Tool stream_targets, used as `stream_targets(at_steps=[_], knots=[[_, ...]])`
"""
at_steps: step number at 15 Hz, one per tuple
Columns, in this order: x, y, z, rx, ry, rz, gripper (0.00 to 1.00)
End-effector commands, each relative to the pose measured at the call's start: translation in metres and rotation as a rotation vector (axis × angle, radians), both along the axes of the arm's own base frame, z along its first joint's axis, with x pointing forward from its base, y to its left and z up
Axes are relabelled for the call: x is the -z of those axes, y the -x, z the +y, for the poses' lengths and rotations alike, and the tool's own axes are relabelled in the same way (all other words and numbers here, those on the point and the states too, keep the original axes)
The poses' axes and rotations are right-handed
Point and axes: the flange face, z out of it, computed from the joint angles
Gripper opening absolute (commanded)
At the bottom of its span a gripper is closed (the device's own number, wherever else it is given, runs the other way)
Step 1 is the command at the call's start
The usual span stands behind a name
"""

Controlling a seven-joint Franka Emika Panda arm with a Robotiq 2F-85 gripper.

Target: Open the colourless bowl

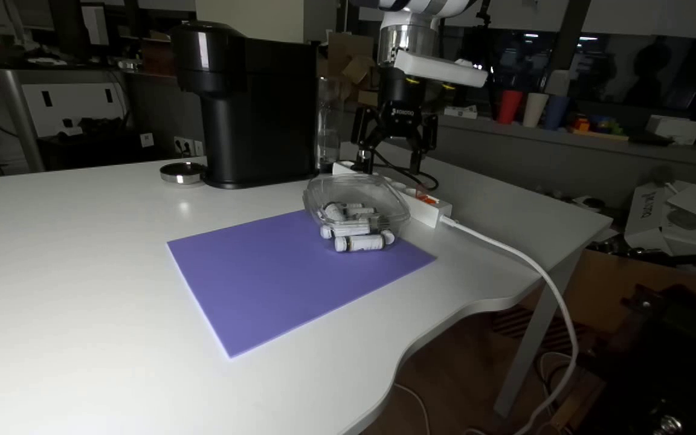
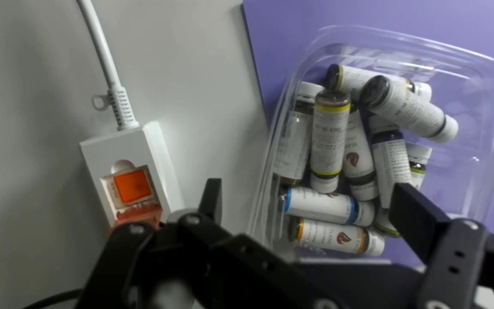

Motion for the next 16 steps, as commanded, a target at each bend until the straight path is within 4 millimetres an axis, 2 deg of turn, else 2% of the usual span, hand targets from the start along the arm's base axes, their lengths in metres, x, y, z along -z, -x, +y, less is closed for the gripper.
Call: stream_targets(at_steps=[1, 5, 11, 16], knots=[[0.002, -0.011, 0.003, -0.106, -0.075, -0.046, 1.00], [0.009, -0.015, 0.003, -0.158, -0.110, -0.055, 1.00], [0.015, -0.009, -0.009, -0.149, -0.092, -0.049, 1.00], [0.029, -0.020, -0.014, -0.134, -0.080, -0.032, 1.00]])
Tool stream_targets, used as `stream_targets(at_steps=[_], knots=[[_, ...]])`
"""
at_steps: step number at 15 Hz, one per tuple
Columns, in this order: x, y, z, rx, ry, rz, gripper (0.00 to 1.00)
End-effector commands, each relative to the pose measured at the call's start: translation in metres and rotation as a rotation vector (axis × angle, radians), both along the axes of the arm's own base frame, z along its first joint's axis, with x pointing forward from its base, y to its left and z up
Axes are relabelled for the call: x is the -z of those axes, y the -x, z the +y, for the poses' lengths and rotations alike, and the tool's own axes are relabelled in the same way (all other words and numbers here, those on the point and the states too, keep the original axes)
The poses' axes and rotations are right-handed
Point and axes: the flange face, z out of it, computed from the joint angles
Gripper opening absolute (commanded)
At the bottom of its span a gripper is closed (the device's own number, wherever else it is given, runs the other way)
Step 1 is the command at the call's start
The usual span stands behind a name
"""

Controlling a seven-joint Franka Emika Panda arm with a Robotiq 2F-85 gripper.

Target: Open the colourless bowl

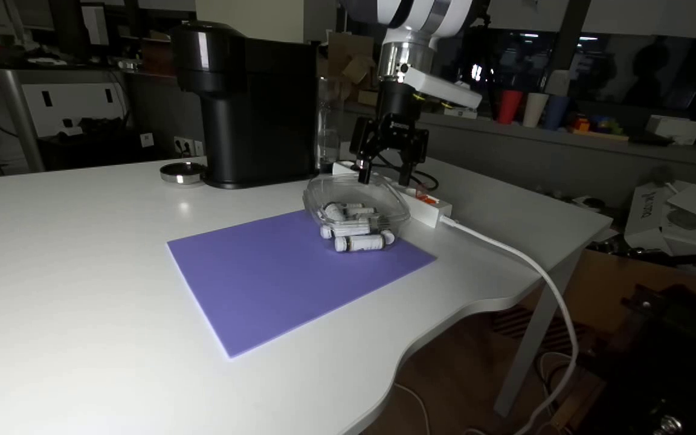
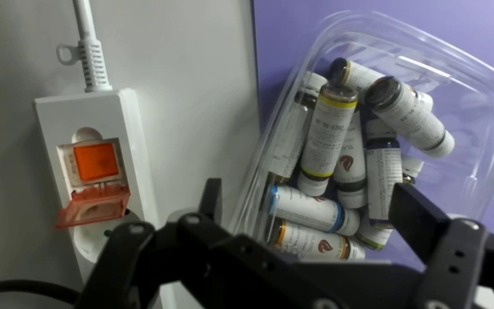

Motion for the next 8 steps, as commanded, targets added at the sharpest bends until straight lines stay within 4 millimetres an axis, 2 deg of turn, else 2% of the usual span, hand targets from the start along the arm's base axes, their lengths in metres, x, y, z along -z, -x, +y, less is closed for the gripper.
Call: stream_targets(at_steps=[1, 8], knots=[[0.007, -0.016, -0.006, 0.013, 0.011, 0.003, 1.00], [0.006, -0.027, 0.001, -0.020, 0.020, -0.020, 1.00]])
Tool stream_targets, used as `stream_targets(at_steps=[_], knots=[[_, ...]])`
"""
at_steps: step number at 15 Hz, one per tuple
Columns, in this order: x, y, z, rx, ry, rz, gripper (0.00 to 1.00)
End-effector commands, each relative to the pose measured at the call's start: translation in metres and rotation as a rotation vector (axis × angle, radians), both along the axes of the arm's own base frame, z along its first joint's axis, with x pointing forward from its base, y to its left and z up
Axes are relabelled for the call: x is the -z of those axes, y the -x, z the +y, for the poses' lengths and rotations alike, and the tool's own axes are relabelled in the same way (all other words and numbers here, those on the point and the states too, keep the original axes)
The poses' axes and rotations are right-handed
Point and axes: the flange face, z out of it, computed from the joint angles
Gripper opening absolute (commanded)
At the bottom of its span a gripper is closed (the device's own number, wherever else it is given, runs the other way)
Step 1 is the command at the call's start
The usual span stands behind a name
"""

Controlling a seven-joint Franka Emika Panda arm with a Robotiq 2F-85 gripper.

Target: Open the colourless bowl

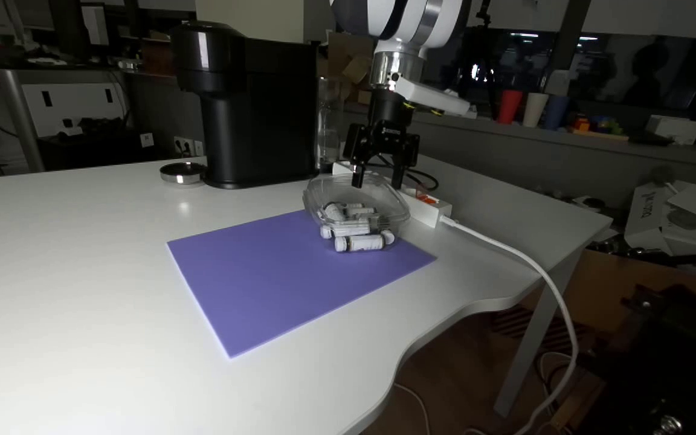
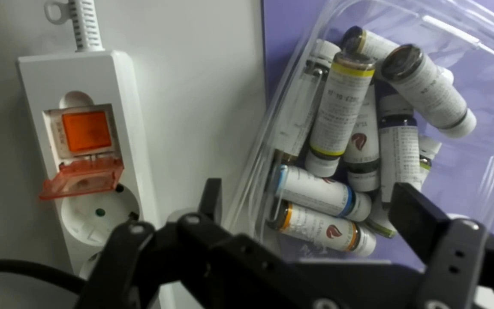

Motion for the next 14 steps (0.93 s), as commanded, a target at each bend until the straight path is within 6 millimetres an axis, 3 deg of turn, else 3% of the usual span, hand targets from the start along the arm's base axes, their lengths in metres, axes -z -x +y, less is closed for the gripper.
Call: stream_targets(at_steps=[1, 14], knots=[[-0.007, -0.010, 0.002, -0.009, 0.016, -0.015, 1.00], [-0.018, -0.012, 0.023, -0.105, 0.010, -0.049, 1.00]])
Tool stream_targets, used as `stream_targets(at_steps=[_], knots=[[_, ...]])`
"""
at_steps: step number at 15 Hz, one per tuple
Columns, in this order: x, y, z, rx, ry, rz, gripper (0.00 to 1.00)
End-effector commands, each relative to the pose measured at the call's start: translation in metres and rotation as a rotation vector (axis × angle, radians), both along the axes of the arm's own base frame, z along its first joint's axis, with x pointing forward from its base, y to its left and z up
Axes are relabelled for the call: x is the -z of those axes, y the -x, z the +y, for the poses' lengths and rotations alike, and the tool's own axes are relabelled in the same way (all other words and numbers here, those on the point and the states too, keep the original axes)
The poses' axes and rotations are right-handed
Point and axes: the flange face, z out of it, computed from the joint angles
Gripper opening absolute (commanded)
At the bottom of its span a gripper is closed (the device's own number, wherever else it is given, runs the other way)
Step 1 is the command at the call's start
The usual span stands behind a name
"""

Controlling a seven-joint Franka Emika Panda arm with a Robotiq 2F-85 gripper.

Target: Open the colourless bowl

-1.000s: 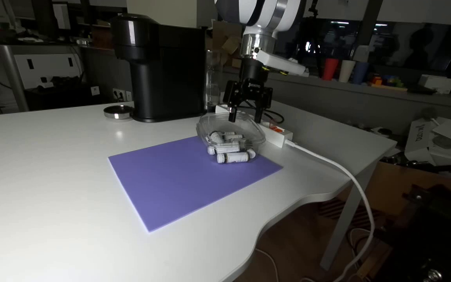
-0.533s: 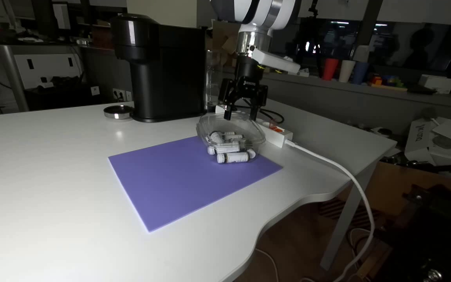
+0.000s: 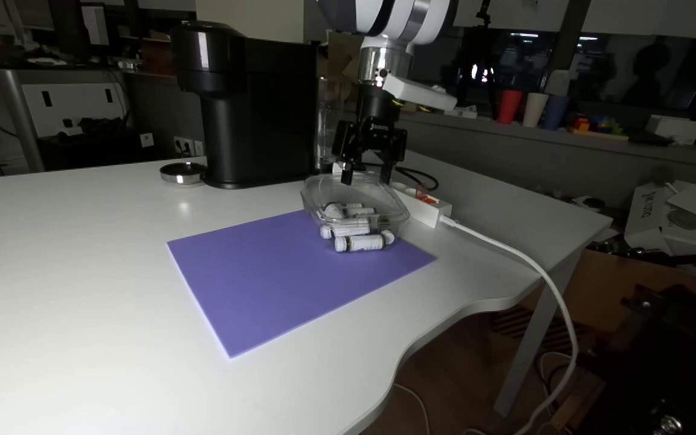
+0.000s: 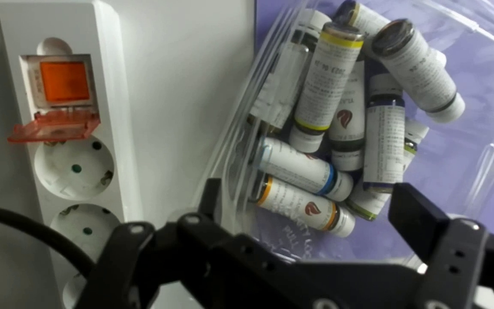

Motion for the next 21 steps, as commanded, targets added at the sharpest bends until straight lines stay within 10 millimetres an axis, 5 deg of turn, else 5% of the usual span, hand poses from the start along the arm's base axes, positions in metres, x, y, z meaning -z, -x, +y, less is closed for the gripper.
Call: stream_targets(at_steps=[1, 12, 21], knots=[[-0.014, 0.002, 0.008, -0.057, -0.025, -0.019, 1.00], [-0.032, 0.017, 0.047, -0.315, -0.108, -0.026, 1.00], [-0.043, 0.033, 0.102, -0.532, -0.145, -0.002, 1.00]])
